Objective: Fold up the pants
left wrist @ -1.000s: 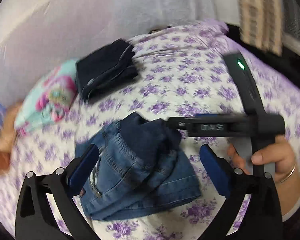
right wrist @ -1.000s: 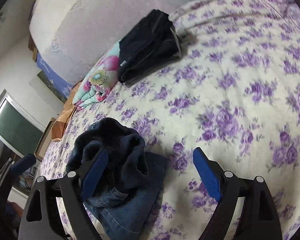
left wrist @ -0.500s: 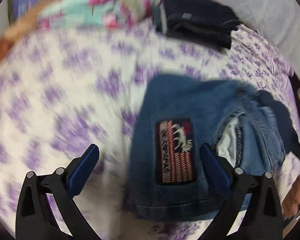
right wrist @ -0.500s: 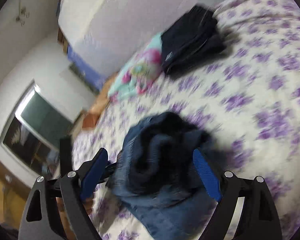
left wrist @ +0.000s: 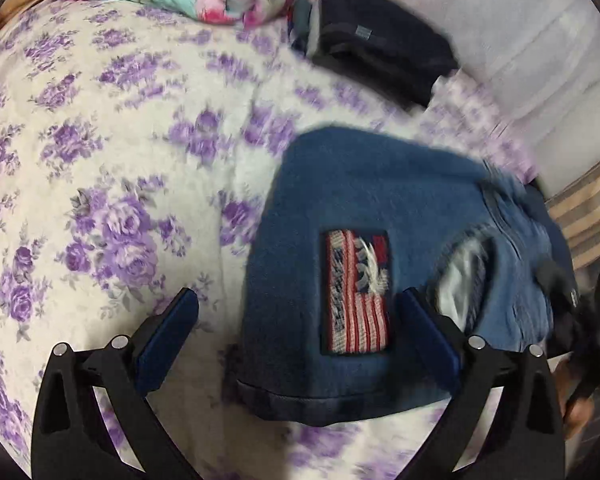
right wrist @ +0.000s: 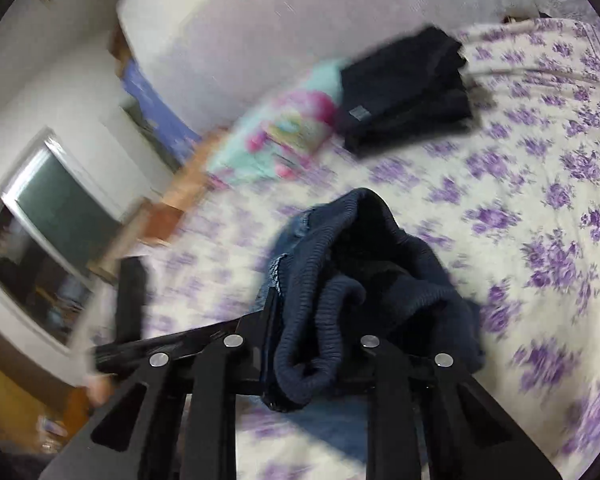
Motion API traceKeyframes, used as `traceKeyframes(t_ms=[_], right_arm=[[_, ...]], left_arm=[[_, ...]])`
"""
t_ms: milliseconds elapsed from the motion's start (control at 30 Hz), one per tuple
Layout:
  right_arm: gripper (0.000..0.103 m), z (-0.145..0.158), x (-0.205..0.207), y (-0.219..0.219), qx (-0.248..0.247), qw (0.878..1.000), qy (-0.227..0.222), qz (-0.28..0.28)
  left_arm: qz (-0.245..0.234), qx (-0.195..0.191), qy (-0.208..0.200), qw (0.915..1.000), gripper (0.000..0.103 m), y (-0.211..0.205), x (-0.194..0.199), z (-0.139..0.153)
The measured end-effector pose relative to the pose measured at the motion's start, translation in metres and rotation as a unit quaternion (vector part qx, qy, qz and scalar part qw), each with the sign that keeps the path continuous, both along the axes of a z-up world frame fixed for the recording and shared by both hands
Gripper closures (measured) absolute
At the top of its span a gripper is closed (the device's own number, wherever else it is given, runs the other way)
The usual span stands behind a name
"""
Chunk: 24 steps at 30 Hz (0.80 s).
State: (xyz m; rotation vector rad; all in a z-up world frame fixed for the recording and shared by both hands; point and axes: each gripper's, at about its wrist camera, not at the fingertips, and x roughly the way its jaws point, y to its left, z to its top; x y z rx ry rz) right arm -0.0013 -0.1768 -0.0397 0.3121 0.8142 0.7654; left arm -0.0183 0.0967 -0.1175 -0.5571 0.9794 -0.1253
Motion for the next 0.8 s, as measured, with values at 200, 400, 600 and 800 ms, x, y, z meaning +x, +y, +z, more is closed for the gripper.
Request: traceKeyframes(t_ms=[200, 400, 600, 800], right_arm=[[0.069, -0.021, -0.019, -0.034, -0.021, 0.997, 0.030, -0.065], [0.047, -0.055, 0.001, -0.069, -0.048, 0.987, 0.085, -0.128], [0.050, 0.020, 0.007, -0.024, -0.118, 0.984, -0.083, -0.100], [0.069, -0.006, 0.063, 0.050, -0.123, 0.992, -0.009, 0.015]], left_arm=[[-0.071, 0.045, -0.015, 0.9964, 0.005, -0.037, 0.011, 0.006], [-0.073, 0.053, 0.041, 0.9950, 0.004, -0.049, 0.037, -0.025], [-0.048, 0.038, 0.016, 0.9980, 0.005, -0.020, 0.035, 0.009], [0.020, 0.065, 0.038, 0.9970, 0.005, -0.009, 0.084, 0.009]])
